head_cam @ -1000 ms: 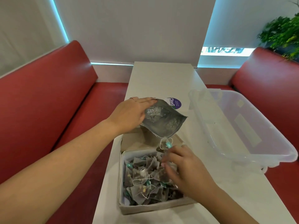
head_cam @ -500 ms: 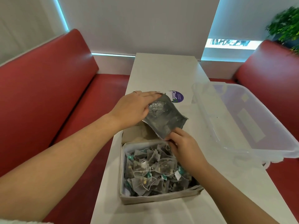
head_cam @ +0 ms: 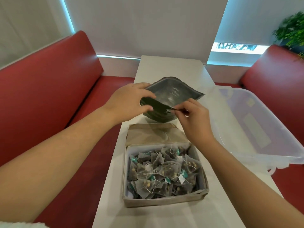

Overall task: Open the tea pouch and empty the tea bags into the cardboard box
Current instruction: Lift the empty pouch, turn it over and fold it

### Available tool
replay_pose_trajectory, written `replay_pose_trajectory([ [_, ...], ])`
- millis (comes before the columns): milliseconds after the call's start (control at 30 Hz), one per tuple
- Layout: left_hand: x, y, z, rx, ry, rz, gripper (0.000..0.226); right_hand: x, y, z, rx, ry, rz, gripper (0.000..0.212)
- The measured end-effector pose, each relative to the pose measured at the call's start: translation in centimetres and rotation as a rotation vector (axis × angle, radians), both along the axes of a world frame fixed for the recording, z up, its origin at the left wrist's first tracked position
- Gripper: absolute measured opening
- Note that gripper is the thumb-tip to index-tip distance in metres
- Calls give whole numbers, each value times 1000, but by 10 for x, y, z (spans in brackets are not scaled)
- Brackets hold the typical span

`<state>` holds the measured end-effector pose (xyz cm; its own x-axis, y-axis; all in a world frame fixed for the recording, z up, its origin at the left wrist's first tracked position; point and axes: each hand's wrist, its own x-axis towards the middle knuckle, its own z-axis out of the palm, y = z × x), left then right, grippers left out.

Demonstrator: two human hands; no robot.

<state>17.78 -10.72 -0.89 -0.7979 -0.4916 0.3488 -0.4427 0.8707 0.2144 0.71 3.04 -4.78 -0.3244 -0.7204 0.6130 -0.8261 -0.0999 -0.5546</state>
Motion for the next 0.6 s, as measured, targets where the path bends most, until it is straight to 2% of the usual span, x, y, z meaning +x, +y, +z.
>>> replay_pose_trajectory([
  [100, 3, -1, 6, -52, 200, 54, 17, 2, -4, 13, -55, 21, 41, 15],
  [267, 18, 3, 33, -95, 377, 93, 15, -4, 9, 24, -76, 35, -66, 75],
  [367, 30, 7, 55, -123, 450, 108, 13, -7, 18, 26, -70, 27, -152, 94],
  [467, 41, 15, 80, -84, 519, 79, 11, -8, 22, 34, -6, -101, -59, 87],
  [600, 55, 23, 112, 50, 592, 39, 11, -9, 32, 43, 88, -315, 72, 34],
])
